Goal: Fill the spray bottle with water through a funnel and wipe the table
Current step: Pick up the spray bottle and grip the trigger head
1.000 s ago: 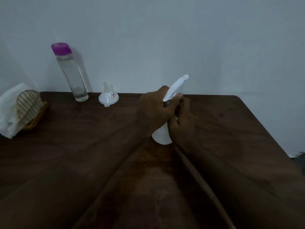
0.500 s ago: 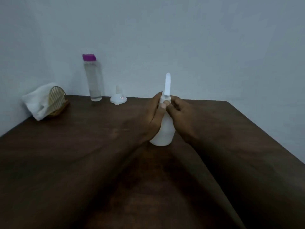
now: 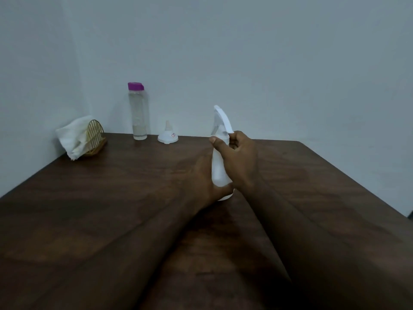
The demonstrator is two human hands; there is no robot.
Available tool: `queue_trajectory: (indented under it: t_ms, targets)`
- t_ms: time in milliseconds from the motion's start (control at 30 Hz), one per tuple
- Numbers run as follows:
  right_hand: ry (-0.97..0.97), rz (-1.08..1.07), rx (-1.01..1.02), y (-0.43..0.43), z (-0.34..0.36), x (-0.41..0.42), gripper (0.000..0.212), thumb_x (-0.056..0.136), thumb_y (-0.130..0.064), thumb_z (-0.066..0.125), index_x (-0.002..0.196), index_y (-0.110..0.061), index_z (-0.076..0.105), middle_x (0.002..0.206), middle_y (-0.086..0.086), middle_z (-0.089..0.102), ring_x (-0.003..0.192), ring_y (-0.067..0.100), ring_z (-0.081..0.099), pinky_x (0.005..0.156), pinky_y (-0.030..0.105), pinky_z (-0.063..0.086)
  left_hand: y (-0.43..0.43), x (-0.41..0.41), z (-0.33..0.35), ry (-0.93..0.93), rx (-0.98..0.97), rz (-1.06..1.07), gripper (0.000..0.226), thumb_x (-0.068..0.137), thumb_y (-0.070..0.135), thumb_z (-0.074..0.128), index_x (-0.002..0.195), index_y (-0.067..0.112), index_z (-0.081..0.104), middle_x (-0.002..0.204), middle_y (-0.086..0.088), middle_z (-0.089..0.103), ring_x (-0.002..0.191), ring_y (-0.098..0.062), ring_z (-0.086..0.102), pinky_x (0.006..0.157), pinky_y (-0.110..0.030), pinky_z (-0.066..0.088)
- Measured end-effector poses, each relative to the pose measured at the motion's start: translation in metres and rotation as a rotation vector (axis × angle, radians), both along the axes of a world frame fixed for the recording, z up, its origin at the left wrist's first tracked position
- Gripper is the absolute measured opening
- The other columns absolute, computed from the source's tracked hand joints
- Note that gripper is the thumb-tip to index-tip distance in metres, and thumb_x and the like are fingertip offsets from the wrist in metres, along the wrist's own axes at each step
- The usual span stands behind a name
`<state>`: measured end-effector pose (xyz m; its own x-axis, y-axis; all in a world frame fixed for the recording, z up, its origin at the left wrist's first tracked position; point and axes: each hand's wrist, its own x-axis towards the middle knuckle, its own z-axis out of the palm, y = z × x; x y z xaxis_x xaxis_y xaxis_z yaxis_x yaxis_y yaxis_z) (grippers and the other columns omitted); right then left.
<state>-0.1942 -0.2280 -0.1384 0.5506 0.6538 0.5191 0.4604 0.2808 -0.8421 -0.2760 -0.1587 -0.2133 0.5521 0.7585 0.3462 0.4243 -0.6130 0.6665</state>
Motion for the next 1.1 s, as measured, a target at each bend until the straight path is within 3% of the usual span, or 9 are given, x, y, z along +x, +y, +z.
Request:
queue_trajectory:
  t_ms: [100, 233, 400, 467, 567, 700, 800, 933, 1100]
  targets:
    - [0.018, 0.042, 0.000, 0.002, -0.002, 0.005, 0.026, 0.080, -0.033, 0.078, 0.086, -0.010, 0.071, 0.078, 0.001, 0.074, 0.076, 0.015, 0.071, 0.075, 0.041, 0.059, 0.006, -0.001, -0.005, 0.017, 0.012, -0.020, 0.126, 0.052, 0.095, 0.044, 0.151, 0.020, 0.022, 0.153, 0.002, 0.033, 0.140, -0.012, 0.031, 0.117, -0.037, 0.027]
    - [0.087, 0.174, -0.031, 0.002, 0.002, 0.014, 0.019, 0.081, -0.027, 0.079, 0.089, -0.010, 0.075, 0.082, 0.005, 0.076, 0.079, 0.019, 0.074, 0.079, 0.043, 0.060, -0.001, -0.008, 0.006, -0.011, 0.039, -0.037, 0.112, 0.067, 0.068, 0.071, 0.152, 0.018, 0.018, 0.155, 0.001, 0.030, 0.140, -0.014, 0.031, 0.115, -0.027, 0.022]
    - [0.153, 0.416, -0.137, 0.007, 0.002, 0.035, 0.018, 0.089, -0.022, 0.070, 0.100, -0.009, 0.075, 0.101, 0.010, 0.076, 0.099, 0.025, 0.072, 0.096, 0.048, 0.054, -0.001, -0.016, 0.020, -0.050, 0.136, -0.136, 0.097, 0.071, 0.055, 0.076, 0.148, 0.020, 0.028, 0.147, 0.005, 0.041, 0.131, -0.007, 0.040, 0.112, -0.030, 0.033]
    - [0.161, 0.474, -0.114, 0.010, -0.004, 0.037, 0.020, 0.093, -0.022, 0.065, 0.108, -0.011, 0.072, 0.108, 0.008, 0.075, 0.106, 0.023, 0.070, 0.101, 0.048, 0.050, 0.000, -0.015, 0.020, -0.069, 0.131, -0.132, 0.095, 0.070, 0.054, 0.077, 0.147, 0.022, 0.030, 0.145, 0.007, 0.042, 0.127, -0.001, 0.040, 0.110, -0.022, 0.033]
    - [0.195, 0.446, -0.040, 0.014, -0.012, 0.030, 0.027, 0.093, -0.025, 0.065, 0.115, -0.011, 0.064, 0.107, 0.007, 0.075, 0.102, 0.022, 0.071, 0.096, 0.045, 0.053, 0.003, -0.013, 0.016, -0.086, 0.110, -0.139, 0.094, 0.069, 0.054, 0.077, 0.145, 0.023, 0.030, 0.143, 0.010, 0.042, 0.125, 0.004, 0.040, 0.103, -0.008, 0.029]
    - [0.204, 0.291, 0.042, 0.020, -0.018, 0.023, 0.034, 0.080, -0.029, 0.079, 0.101, -0.019, 0.054, 0.094, 0.010, 0.075, 0.088, 0.024, 0.074, 0.080, 0.046, 0.059, 0.000, 0.001, 0.009, -0.126, 0.087, 0.044, 0.093, 0.071, 0.055, 0.072, 0.144, 0.014, 0.033, 0.138, -0.001, 0.049, 0.126, -0.017, 0.048, 0.096, -0.018, 0.031]
    - [0.173, 0.272, 0.073, 0.023, -0.020, 0.022, 0.027, 0.079, -0.034, 0.079, 0.094, -0.021, 0.059, 0.092, 0.012, 0.074, 0.087, 0.028, 0.073, 0.080, 0.051, 0.059, -0.007, 0.009, 0.012, -0.241, 0.078, 0.147, 0.110, 0.073, 0.056, 0.071, 0.153, 0.010, 0.012, 0.126, 0.013, 0.044, 0.114, 0.000, 0.044, 0.088, -0.008, 0.023]
    - [0.100, 0.315, 0.041, 0.021, -0.022, 0.020, 0.019, 0.089, -0.039, 0.065, 0.101, -0.024, 0.067, 0.095, 0.006, 0.075, 0.091, 0.024, 0.072, 0.086, 0.048, 0.057, 0.001, 0.015, 0.020, -0.365, 0.004, 0.118, 0.107, 0.076, 0.073, 0.053, 0.154, 0.016, 0.009, 0.098, 0.031, 0.049, 0.085, 0.019, 0.047, 0.081, -0.013, 0.047]
    - [0.168, 0.412, 0.040, 0.016, -0.018, 0.020, 0.022, 0.097, -0.023, 0.058, 0.112, -0.009, 0.065, 0.100, 0.007, 0.075, 0.093, 0.019, 0.072, 0.082, 0.032, 0.057, -0.002, 0.011, 0.029, -0.397, -0.019, 0.088, 0.099, 0.085, 0.035, 0.070, 0.154, 0.019, 0.001, 0.099, 0.017, 0.053, 0.075, 0.019, 0.048, 0.063, 0.004, 0.037]
